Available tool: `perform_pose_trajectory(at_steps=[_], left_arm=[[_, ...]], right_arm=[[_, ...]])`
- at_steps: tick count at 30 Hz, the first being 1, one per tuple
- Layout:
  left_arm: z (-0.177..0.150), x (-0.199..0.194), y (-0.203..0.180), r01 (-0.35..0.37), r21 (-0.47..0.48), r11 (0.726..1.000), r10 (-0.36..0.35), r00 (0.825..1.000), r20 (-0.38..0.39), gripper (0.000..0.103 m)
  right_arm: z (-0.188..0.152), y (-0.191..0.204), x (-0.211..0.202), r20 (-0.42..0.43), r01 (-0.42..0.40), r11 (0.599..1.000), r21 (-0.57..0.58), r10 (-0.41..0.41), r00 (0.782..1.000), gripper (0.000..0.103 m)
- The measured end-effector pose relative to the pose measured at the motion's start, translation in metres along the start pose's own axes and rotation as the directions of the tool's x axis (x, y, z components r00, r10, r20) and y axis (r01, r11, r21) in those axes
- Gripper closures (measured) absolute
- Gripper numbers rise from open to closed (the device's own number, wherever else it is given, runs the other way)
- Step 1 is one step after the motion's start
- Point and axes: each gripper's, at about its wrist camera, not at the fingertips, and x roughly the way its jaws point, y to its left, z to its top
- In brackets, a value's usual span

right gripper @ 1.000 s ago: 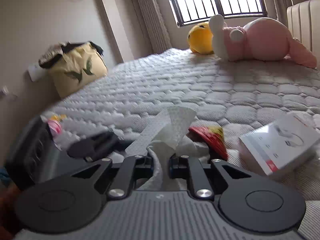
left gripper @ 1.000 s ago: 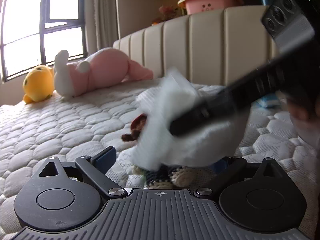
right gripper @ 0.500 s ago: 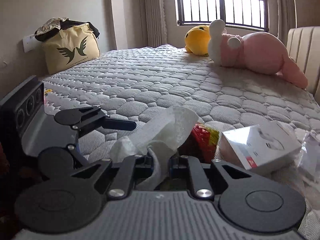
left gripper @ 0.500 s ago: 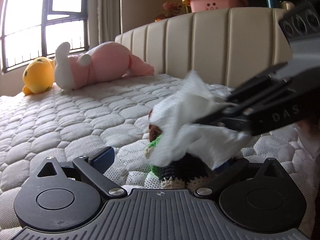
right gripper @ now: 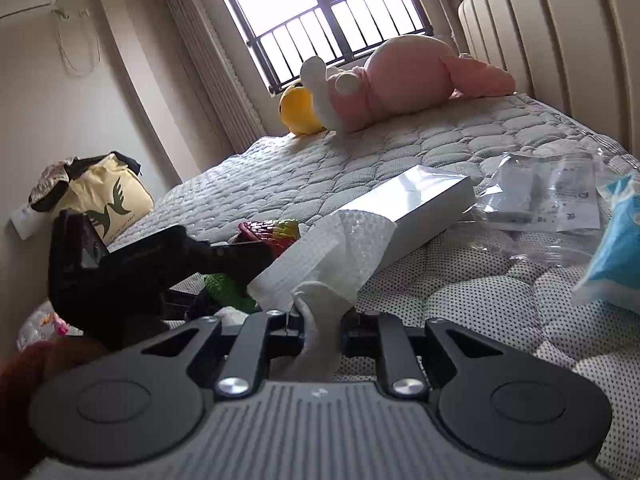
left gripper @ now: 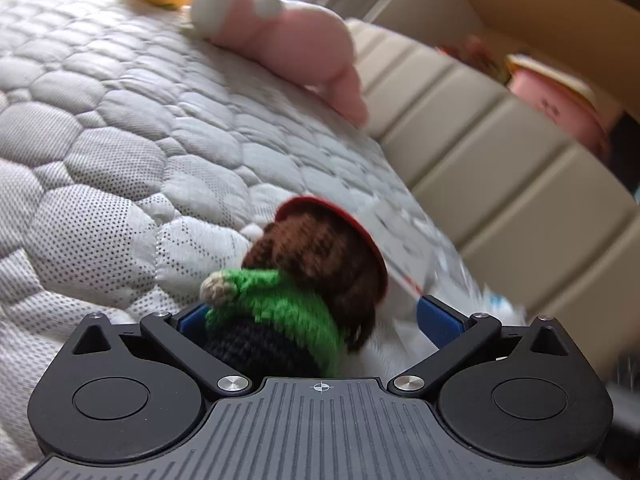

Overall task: Clean container
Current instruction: 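Rotate the doll in the left gripper while the right gripper wipes it again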

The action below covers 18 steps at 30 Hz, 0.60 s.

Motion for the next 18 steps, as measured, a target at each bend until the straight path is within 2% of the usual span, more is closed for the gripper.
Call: perform_pose_trajectory(at_steps=[2, 3, 4, 5, 6, 7, 8, 10, 11, 12, 13, 14, 15, 17, 18], left_arm=[[-0.001, 0.003, -0.005, -0.019, 0.033, 0.999, 0.018, 0.999, 0.032, 0.013], [-0.001, 0.003, -0.007, -0.015, 0.062, 0.998, 0.013, 0.999, 0.033, 0.025], [-0.001, 0.002, -0.010, -0.012, 0.099, 0.995, 0.009, 1.000, 0.030, 0.026], [-0.001, 0.000, -0.017, -0.029, 0.181, 0.983, 0.023, 0.999, 0.037, 0.026], [-0.002, -0.002, -0.026, -0.056, 0.293, 0.954, 0.043, 0.998, 0.051, 0.028], [-0.007, -0.005, -0.037, -0.096, 0.430, 0.898, 0.069, 0.995, 0.078, 0.029], [-0.014, -0.009, -0.049, -0.146, 0.577, 0.803, 0.094, 0.988, 0.119, 0.029], [-0.034, -0.017, -0.065, -0.212, 0.802, 0.558, 0.102, 0.977, 0.188, 0.029], [-0.044, -0.020, -0.068, -0.217, 0.865, 0.453, 0.092, 0.976, 0.197, 0.029], [-0.052, -0.023, -0.068, -0.196, 0.899, 0.392, 0.082, 0.981, 0.178, 0.029], [-0.057, -0.024, -0.066, -0.159, 0.913, 0.376, 0.072, 0.987, 0.142, 0.029], [-0.062, -0.025, -0.063, -0.129, 0.915, 0.383, 0.059, 0.992, 0.115, 0.029], [-0.069, -0.025, -0.060, -0.125, 0.918, 0.376, 0.048, 0.992, 0.115, 0.028], [-0.082, -0.024, -0.062, -0.173, 0.933, 0.316, 0.044, 0.985, 0.168, 0.026], [-0.086, -0.023, -0.063, -0.193, 0.935, 0.296, 0.041, 0.981, 0.190, 0.026]], right_arm=[[-0.004, -0.004, -0.009, 0.018, 0.000, 1.000, 0.016, -0.001, 1.000, 0.081], [-0.005, -0.006, -0.013, 0.027, 0.000, 1.000, 0.027, 0.000, 1.000, 0.081], [-0.006, -0.008, -0.017, 0.034, -0.001, 0.999, 0.035, 0.000, 0.999, 0.081], [-0.006, -0.009, -0.022, 0.042, -0.002, 0.999, 0.041, 0.000, 0.999, 0.081], [-0.006, -0.010, -0.026, 0.052, -0.001, 0.999, 0.042, -0.001, 0.999, 0.081], [-0.005, -0.011, -0.030, 0.061, 0.000, 0.999, 0.042, -0.002, 0.998, 0.081], [-0.004, -0.010, -0.032, 0.069, 0.000, 0.999, 0.040, -0.003, 0.998, 0.081], [0.000, -0.007, -0.033, 0.085, -0.007, 0.999, 0.038, 0.004, 0.996, 0.081], [0.002, -0.005, -0.033, 0.093, -0.015, 0.999, 0.038, 0.012, 0.996, 0.081], [0.004, -0.003, -0.032, 0.100, -0.024, 0.999, 0.037, 0.020, 0.995, 0.081], [0.006, 0.001, -0.029, 0.105, -0.035, 0.999, 0.035, 0.031, 0.994, 0.081], [0.008, 0.007, -0.025, 0.112, -0.049, 0.998, 0.031, 0.046, 0.993, 0.081], [0.010, 0.013, -0.020, 0.114, -0.065, 0.998, 0.024, 0.062, 0.992, 0.081], [0.015, 0.030, -0.008, 0.104, -0.103, 0.995, -0.002, 0.103, 0.989, 0.081], [0.018, 0.041, -0.002, 0.089, -0.129, 0.991, -0.027, 0.131, 0.987, 0.081]])
